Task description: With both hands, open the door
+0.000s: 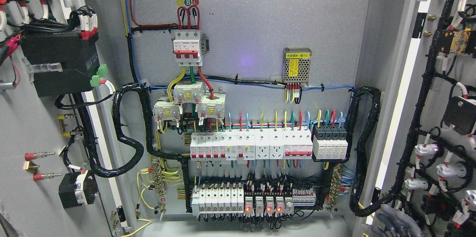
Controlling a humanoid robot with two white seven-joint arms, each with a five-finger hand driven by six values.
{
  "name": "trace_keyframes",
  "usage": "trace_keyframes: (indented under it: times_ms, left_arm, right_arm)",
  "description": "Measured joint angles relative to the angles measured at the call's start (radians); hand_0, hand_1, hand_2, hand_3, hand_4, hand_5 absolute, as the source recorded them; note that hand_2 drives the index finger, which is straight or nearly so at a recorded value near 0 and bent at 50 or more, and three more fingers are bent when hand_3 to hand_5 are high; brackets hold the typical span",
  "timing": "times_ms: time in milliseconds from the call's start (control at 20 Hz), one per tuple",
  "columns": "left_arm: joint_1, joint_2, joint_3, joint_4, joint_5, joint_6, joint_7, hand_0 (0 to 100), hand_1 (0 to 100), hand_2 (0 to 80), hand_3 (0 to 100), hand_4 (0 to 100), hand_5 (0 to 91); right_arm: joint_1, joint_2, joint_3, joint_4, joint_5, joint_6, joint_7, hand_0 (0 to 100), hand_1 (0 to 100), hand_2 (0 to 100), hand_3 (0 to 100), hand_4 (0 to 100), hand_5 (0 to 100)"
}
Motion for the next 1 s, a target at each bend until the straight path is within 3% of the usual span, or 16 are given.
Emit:
trace_keyframes:
  times_ms: [1002]
  left_arm:
    - [0.044,0.016,0.133,-0.012,0.106,-0.038,0.004,0,0,0.0,0,0,0.0]
  right_arm:
    - [0.058,0.011,-0.148,0.013,-0.033,0.002,0.004,19,0,0,0,0,0]
